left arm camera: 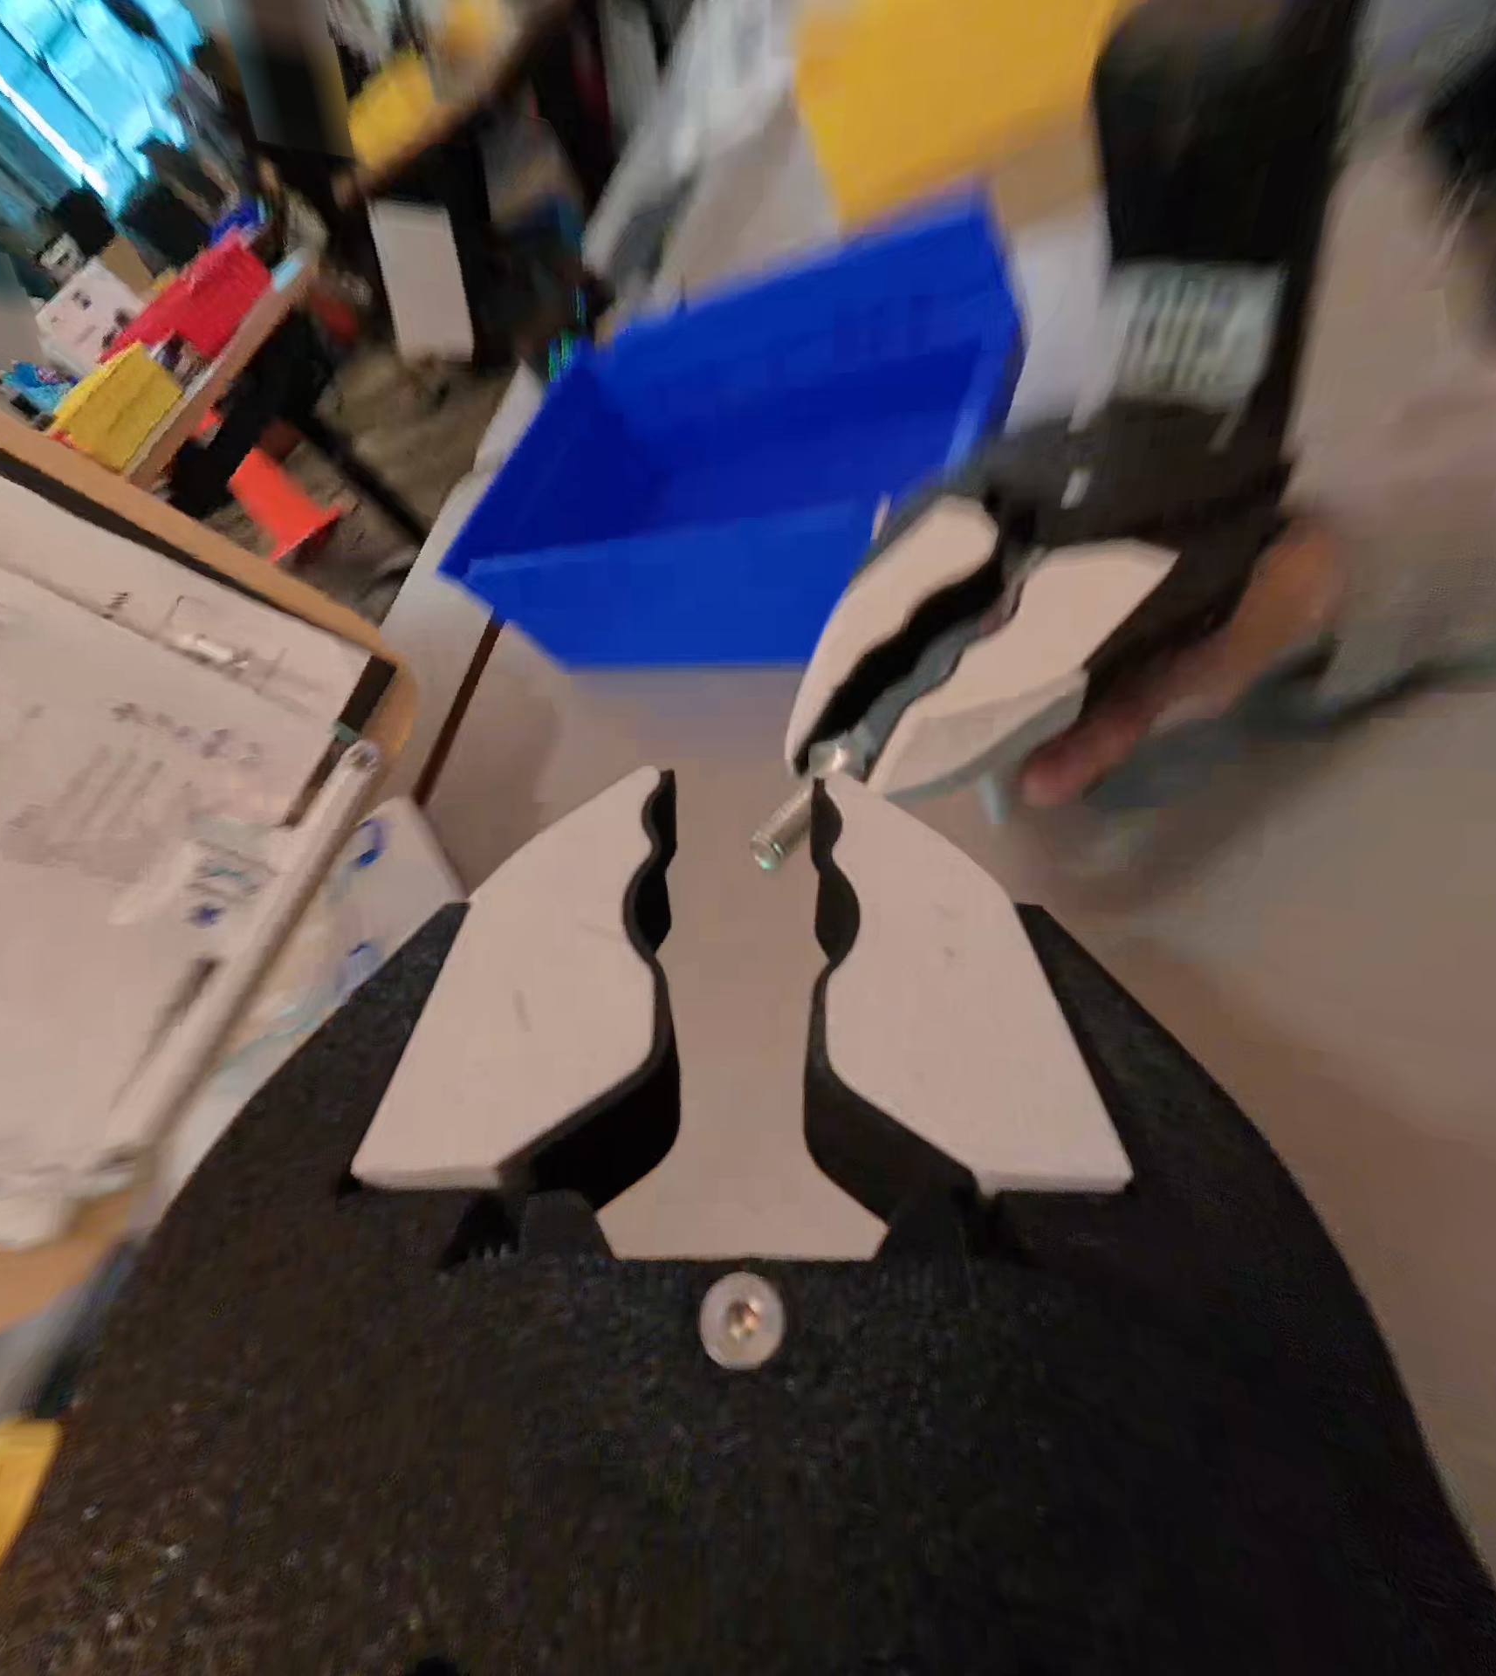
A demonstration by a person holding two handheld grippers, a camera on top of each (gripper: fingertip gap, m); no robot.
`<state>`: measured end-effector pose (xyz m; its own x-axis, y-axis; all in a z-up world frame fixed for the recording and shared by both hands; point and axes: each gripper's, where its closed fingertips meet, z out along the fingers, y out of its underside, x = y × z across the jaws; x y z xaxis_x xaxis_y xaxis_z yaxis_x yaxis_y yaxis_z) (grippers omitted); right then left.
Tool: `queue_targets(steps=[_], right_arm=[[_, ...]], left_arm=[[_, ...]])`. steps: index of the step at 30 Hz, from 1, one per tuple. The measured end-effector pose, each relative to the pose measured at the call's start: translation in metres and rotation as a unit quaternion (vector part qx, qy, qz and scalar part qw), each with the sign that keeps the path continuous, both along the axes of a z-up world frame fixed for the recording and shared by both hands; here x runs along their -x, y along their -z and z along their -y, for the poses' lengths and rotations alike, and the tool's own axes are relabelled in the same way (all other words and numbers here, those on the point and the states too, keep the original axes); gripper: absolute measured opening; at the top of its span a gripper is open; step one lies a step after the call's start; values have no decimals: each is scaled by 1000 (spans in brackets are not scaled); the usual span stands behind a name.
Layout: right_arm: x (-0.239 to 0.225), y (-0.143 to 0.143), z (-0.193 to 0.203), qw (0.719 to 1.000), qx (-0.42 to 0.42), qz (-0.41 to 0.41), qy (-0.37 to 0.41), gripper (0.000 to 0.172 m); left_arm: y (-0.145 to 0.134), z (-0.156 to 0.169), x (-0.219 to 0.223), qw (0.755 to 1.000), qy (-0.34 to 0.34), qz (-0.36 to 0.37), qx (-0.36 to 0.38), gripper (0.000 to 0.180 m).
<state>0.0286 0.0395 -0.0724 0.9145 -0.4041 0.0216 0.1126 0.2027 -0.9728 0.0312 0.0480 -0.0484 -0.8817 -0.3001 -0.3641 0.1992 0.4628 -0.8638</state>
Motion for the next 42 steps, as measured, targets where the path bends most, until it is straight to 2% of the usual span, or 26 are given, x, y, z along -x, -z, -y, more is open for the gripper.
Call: queue_targets(steps=[1, 3, 5, 9, 12, 18, 33, 36, 39, 42], right_arm=[[2, -5, 2, 999, -36, -24, -28, 17], [4, -13, 8, 992, -95, -57, -68, 17], [6, -18, 11, 986, -123, -70, -90, 17], [9, -21, 14, 978, -152, -84, -111, 17], [9, -19, 13, 979, -147, -85, -112, 17], [11, -17, 7, 980, -136, -85, -117, 17], [13, -12, 3, 984, -112, -80, -115, 18], [13, -10, 3, 985, -107, -79, -113, 17], [10, -8, 3, 987, -100, -78, -101, 17], [1, -3, 5, 997, -65, -37, -31, 18]], left_arm=[[-9, 2, 3, 996, 20, -39, 74, 25], [-23, 3, 8, 972, 66, -100, 201, 26], [-24, 2, 8, 945, 97, -141, 280, 27], [-10, 5, 9, 919, 125, -163, 337, 21], [-3, 10, 12, 914, 135, -161, 348, 21], [0, 11, 16, 911, 148, -158, 352, 9], [1, 4, 18, 907, 154, -165, 355, 12], [2, 4, 16, 912, 147, -158, 349, 9], [6, 4, 13, 928, 126, -141, 322, 8], [9, 4, 8, 943, 96, -115, 297, 8]])
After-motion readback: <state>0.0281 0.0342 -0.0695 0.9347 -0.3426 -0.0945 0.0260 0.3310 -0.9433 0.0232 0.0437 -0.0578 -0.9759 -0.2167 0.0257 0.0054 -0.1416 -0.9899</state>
